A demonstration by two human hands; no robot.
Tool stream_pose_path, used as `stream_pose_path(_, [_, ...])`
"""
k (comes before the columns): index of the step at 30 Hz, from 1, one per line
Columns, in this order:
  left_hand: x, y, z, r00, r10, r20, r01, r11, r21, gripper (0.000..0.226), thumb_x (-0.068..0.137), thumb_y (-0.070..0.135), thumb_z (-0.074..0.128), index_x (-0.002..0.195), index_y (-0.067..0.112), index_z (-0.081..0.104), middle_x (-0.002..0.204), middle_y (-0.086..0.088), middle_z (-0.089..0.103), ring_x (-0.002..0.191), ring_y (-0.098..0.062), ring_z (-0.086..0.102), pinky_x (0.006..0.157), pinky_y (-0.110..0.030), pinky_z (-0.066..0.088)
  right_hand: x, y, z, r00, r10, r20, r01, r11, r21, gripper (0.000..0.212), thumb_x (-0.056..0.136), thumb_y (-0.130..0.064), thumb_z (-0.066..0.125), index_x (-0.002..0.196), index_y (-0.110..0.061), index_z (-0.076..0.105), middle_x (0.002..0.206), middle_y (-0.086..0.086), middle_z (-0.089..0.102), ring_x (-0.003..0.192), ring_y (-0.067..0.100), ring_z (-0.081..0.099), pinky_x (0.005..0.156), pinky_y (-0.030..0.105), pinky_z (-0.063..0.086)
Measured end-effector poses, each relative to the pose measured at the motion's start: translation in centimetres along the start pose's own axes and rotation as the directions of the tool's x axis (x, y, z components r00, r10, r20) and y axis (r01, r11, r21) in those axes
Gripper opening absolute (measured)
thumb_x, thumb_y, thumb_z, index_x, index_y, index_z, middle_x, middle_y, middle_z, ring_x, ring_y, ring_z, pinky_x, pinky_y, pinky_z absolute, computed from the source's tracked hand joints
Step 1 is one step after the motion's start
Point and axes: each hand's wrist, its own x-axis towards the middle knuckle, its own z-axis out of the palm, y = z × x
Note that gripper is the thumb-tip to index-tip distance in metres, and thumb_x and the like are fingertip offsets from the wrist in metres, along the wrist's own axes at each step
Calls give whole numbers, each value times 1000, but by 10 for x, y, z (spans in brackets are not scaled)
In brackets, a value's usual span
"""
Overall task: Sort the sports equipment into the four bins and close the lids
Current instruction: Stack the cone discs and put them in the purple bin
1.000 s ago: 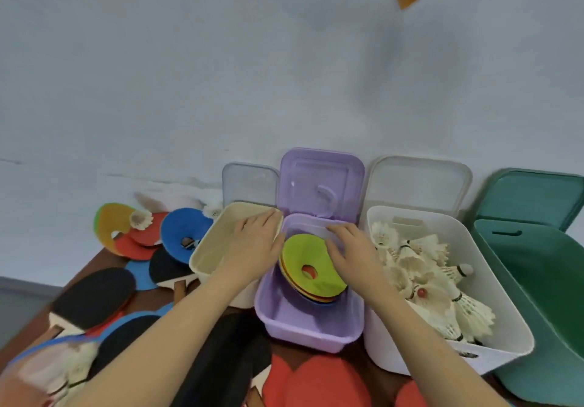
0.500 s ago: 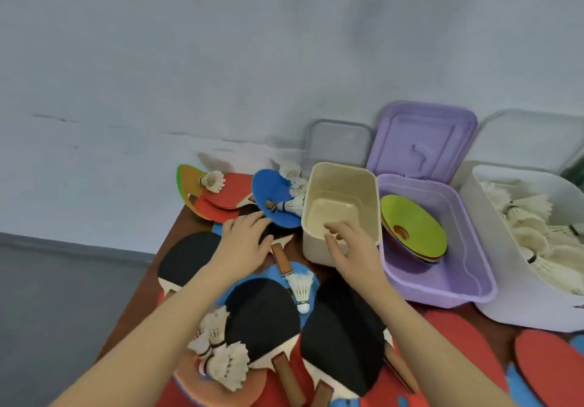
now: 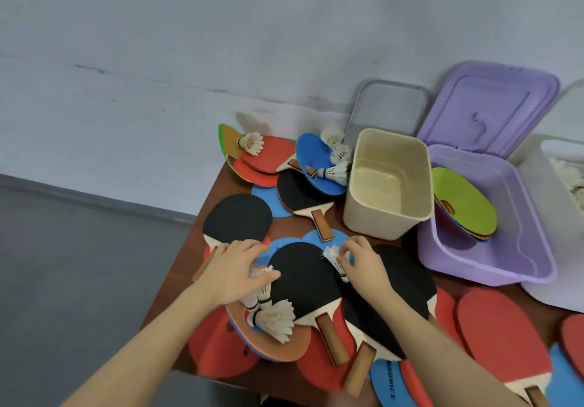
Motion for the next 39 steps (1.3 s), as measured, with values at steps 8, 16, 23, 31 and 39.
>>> stream_pose_path(8, [-23,1,-3,995,-48,88,34,986,162,78,79,63,54,144,27,28,141,7,41,130,-18,36,109,-36,22,-19,-5,-2,983,-59,-172,75,993,88,4,89,-17,60,86,-20,59,121,-4,50,97,9,55,87,37,48])
stream_pose_path(16, [-20,10,-10,978,-72,-193,66,997,-38,54,89,46,53,136,24,41,126,6,52,112,-11,50,95,-29,38,-24,-17,-29,947,-160,-278,208,966,152,5,87,-14,63,85,-18,61,120,-3,52,99,9,54,81,25,47])
stream_pose_path(23, [21,32,-35,936,71,-344,-103,992,-76,53,90,38,54,138,21,41,127,3,48,111,-12,45,86,-25,44,-17,-29,-57,930,-146,-338,239,938,251,8,85,-13,64,84,-19,60,115,-10,50,105,-7,49,81,11,41])
stream_pose_path(31, [90,99,-40,868,289,-403,-334,942,-43,55,88,39,52,134,11,47,121,-5,54,103,-22,52,85,-36,47,-19,11,-112,856,-121,-503,242,953,182,15,83,-9,68,80,-20,58,111,-1,55,104,-7,46,84,4,33])
stream_pose_path(39, [142,224,-41,824,362,-436,-447,888,-107,53,86,39,48,132,13,50,117,-9,55,104,-25,53,88,-35,45,-25,92,-182,765,-58,-642,277,929,246,9,81,-10,66,78,-16,60,104,-4,56,109,12,53,86,20,42])
